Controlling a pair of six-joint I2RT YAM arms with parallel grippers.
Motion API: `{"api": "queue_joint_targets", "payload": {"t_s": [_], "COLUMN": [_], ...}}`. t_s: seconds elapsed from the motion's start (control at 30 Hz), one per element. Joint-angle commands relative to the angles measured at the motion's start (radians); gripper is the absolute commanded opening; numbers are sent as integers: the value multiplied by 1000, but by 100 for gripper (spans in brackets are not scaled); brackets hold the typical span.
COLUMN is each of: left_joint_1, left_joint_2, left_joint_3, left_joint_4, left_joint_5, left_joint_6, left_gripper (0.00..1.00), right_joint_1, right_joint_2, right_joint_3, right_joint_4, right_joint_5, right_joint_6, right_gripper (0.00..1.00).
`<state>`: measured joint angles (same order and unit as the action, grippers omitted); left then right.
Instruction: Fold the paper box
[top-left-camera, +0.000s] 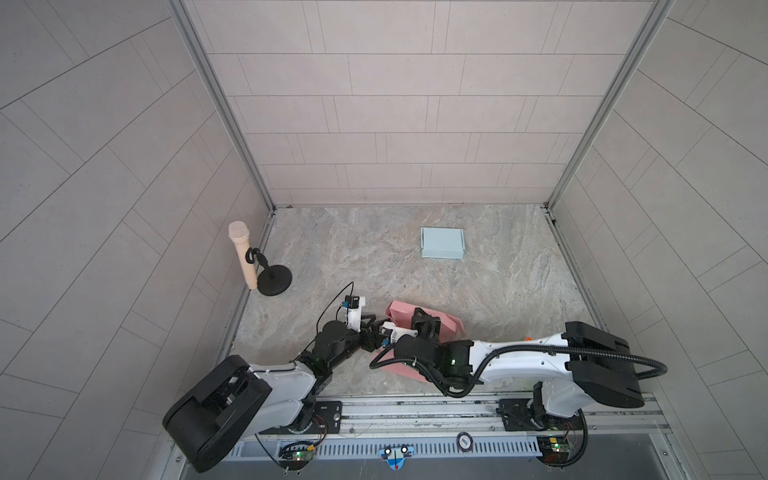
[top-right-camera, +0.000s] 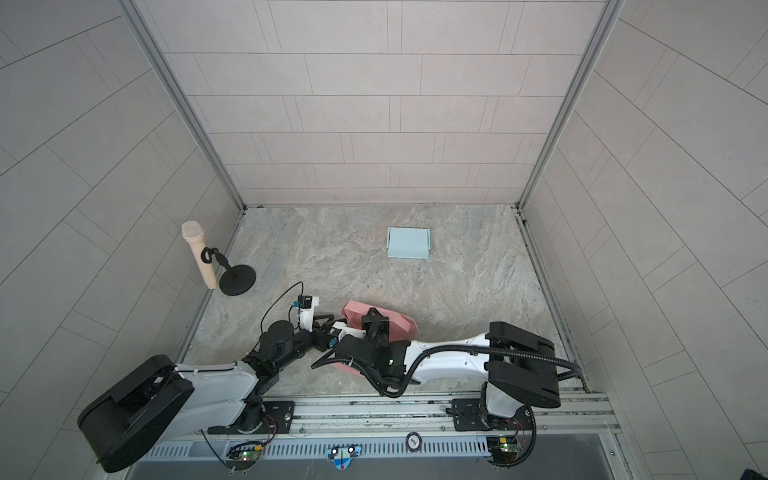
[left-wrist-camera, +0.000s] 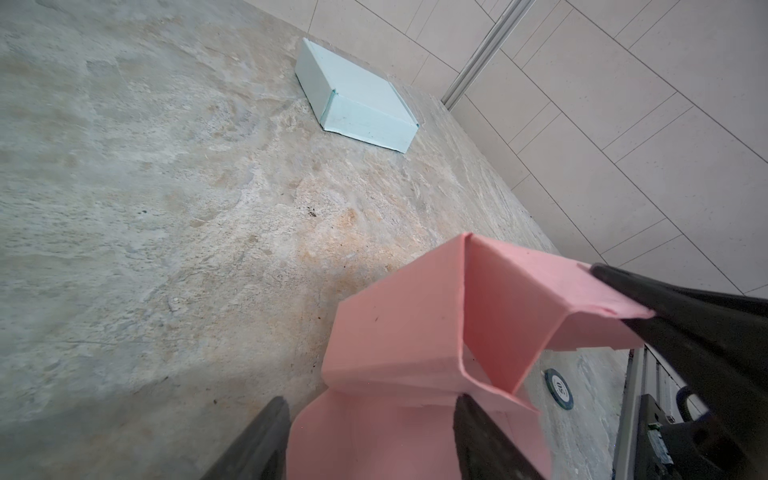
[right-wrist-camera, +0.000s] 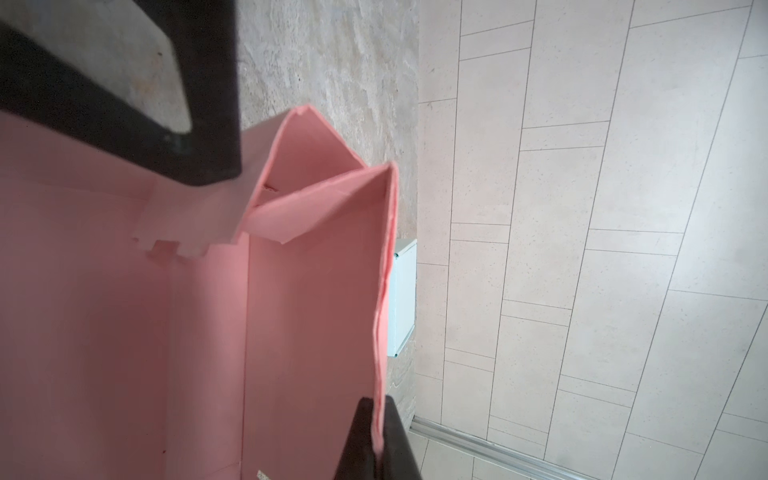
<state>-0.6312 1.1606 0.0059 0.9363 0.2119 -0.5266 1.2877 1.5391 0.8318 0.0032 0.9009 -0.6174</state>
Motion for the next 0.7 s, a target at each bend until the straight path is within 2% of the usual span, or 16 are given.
{"api": "queue_joint_targets", "payload": {"t_s": [0.0, 0.23, 0.4, 0.67], "left_joint_1": [-2, -2, -2, -2], "left_joint_2": [-49, -99, -10, 111], "left_joint_3": [-34, 9, 67, 135], "left_joint_4": [-66, -152, -126, -76], "left_joint_5": [-11, -5, 52, 89], "left_joint_6": [8, 41, 62, 81], "left_gripper": [67, 72, 75, 74], "right_joint_1": [1, -21, -53, -59], "right_joint_2": [-39, -66, -55, 33], "right_joint_3": [6, -8, -12, -34], "right_joint_4": [-6, 6, 14, 106], "right_joint_5": [-10, -11, -32, 23], "right_joint_6": [27, 41, 45, -12], "right_gripper": [4, 3, 4, 1]}}
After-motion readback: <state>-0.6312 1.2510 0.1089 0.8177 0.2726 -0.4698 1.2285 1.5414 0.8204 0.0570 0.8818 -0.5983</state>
